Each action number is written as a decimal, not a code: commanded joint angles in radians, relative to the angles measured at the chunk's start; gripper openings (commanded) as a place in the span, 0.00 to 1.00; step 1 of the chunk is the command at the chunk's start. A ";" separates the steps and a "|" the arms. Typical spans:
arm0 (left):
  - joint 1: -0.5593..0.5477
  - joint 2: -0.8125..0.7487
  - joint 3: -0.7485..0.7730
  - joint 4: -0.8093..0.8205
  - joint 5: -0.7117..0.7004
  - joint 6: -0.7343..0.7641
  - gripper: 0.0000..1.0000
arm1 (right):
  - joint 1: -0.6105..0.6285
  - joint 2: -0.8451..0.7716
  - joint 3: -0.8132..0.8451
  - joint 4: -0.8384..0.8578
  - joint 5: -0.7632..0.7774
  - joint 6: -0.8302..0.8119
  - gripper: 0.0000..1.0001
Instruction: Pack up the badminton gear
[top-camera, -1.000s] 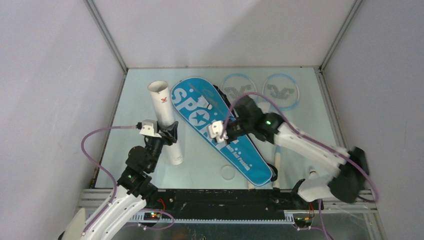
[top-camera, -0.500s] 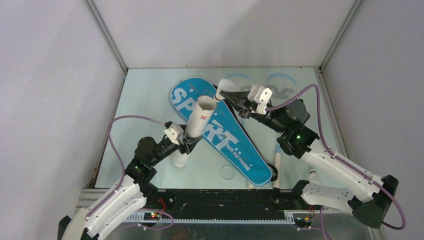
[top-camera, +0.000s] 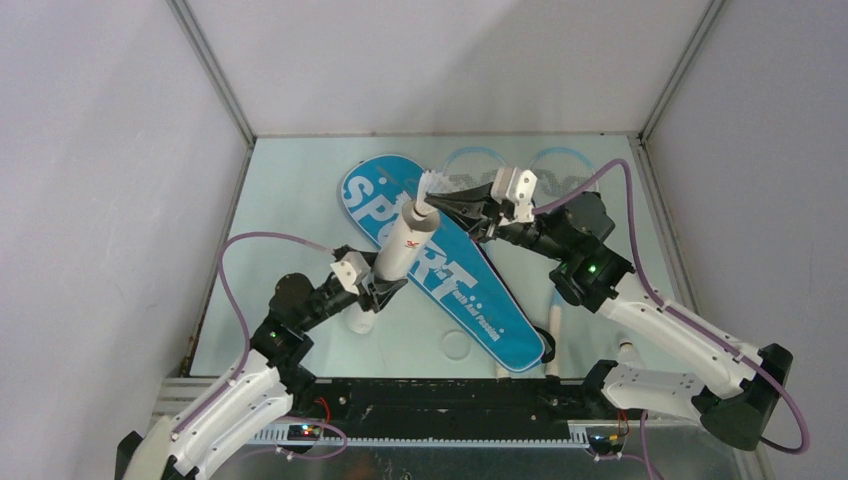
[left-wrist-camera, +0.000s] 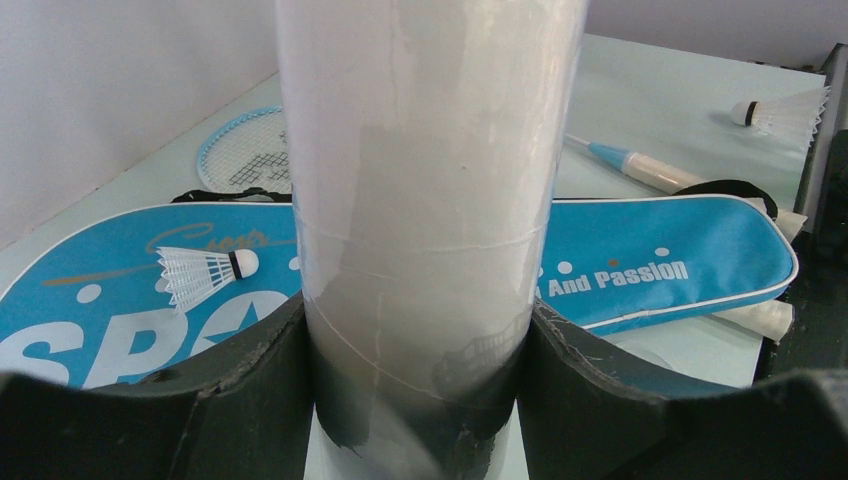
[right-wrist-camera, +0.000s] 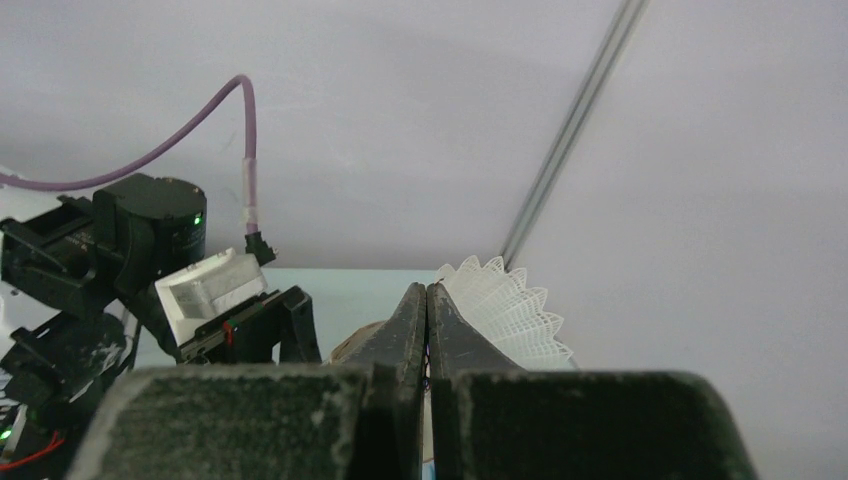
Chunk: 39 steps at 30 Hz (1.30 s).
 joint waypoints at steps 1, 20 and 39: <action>-0.002 -0.029 0.026 0.046 0.024 0.017 0.36 | 0.003 0.023 0.037 -0.022 -0.066 0.051 0.00; -0.002 -0.056 0.000 0.044 0.034 0.022 0.36 | -0.005 0.055 0.037 -0.040 -0.142 0.170 0.51; -0.002 -0.046 -0.006 0.057 0.029 0.027 0.37 | -0.036 -0.103 0.036 0.005 -0.021 0.098 0.99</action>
